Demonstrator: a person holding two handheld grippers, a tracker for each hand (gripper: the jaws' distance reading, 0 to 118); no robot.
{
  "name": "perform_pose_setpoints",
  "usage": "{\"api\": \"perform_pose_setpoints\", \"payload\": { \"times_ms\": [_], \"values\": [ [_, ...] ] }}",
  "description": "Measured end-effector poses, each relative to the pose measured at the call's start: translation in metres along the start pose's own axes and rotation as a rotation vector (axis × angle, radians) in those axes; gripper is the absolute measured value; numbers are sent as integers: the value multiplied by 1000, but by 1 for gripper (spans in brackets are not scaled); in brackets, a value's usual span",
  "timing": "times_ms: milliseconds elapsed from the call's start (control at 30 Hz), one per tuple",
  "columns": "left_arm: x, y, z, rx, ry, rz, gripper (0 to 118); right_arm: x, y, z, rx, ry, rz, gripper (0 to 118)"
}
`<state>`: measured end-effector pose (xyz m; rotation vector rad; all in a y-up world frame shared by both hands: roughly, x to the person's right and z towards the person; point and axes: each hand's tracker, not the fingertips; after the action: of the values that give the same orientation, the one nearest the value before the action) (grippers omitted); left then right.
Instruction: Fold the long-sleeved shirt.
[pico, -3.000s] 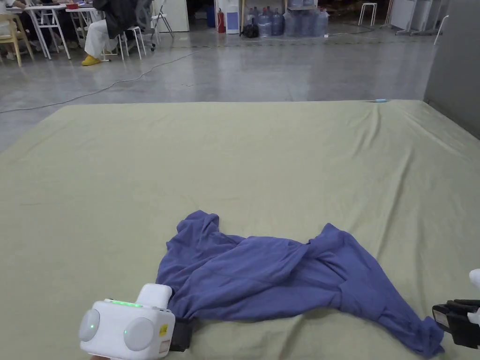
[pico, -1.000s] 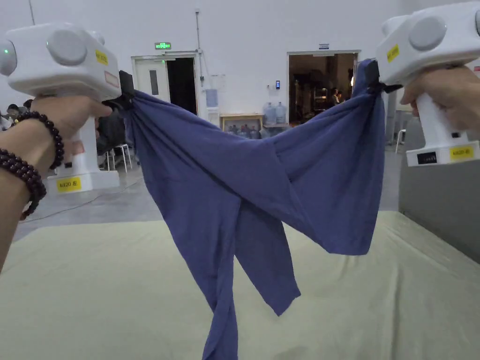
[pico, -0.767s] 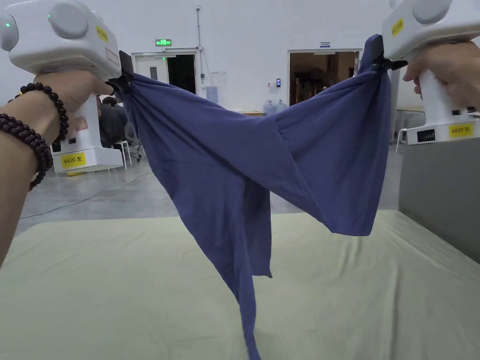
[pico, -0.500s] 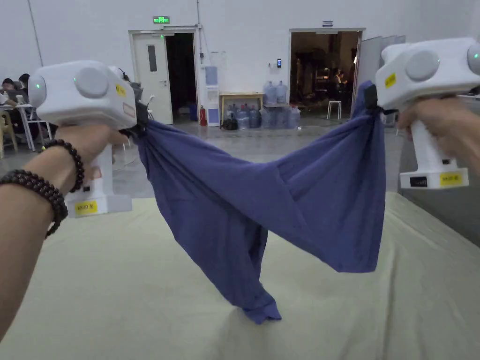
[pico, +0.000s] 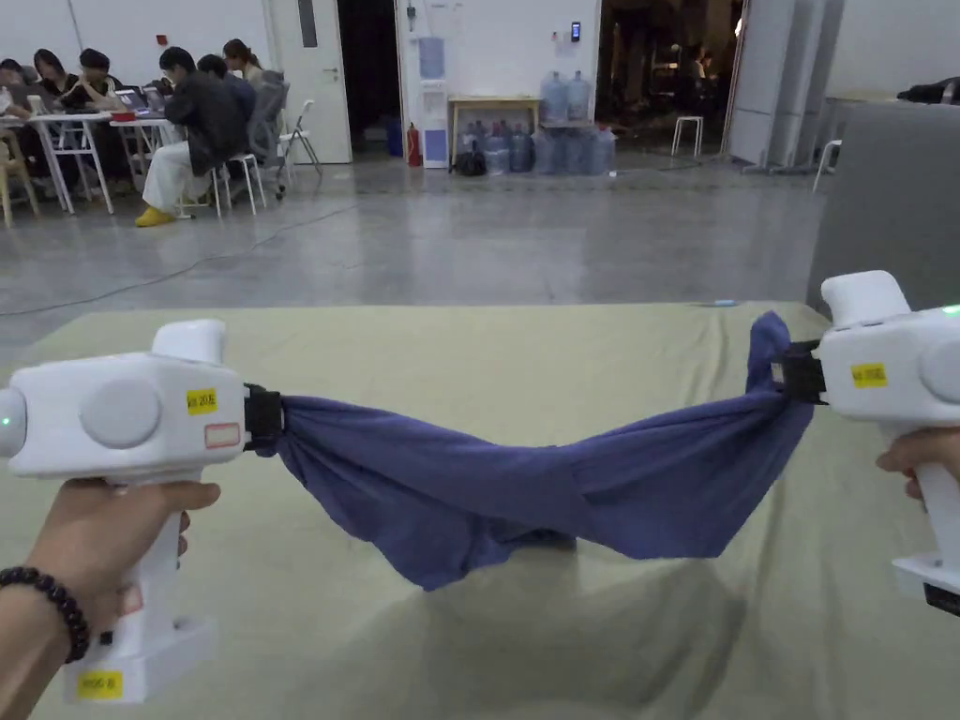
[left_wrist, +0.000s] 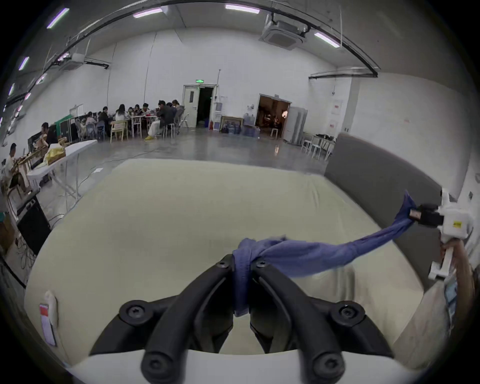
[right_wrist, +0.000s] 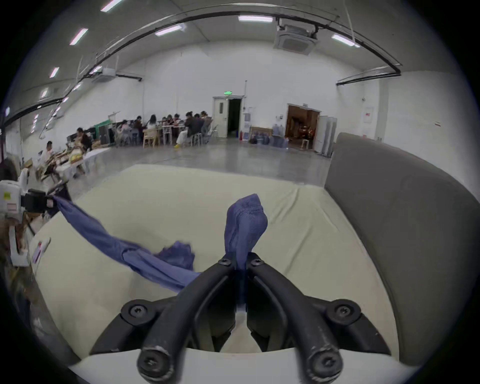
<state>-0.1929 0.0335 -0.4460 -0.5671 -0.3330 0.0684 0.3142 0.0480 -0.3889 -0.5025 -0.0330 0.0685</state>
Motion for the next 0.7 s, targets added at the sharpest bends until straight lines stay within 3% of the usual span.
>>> {"api": "perform_pose_setpoints", "payload": {
  "times_ms": [167,333,400,567,600,633,667,700],
  "values": [
    [2,-134,46,-122,10,-110,2,-12,-127,49,-159,101,-13,2],
    [-4,-237,54,-398,-21,-86,2,-27,-241,62,-427,139,81,2],
    [-13,-254,54,-410,-2,-146,2,-34,-264,67,-492,155,132,2],
    [-19,-262,54,-447,11,-142,0,-42,-283,66,-548,161,106,2],
    [-22,-262,51,-441,6,-154,0,-45,-284,65,-551,151,114,7],
    [-24,-263,51,-433,9,-149,1,-45,-284,61,-556,131,124,20],
    [-27,-262,51,-418,12,-127,19,-44,-284,59,-542,116,122,51],
    [-30,-259,52,-394,0,-108,77,-41,-281,60,-532,121,113,94]
  ]
}}
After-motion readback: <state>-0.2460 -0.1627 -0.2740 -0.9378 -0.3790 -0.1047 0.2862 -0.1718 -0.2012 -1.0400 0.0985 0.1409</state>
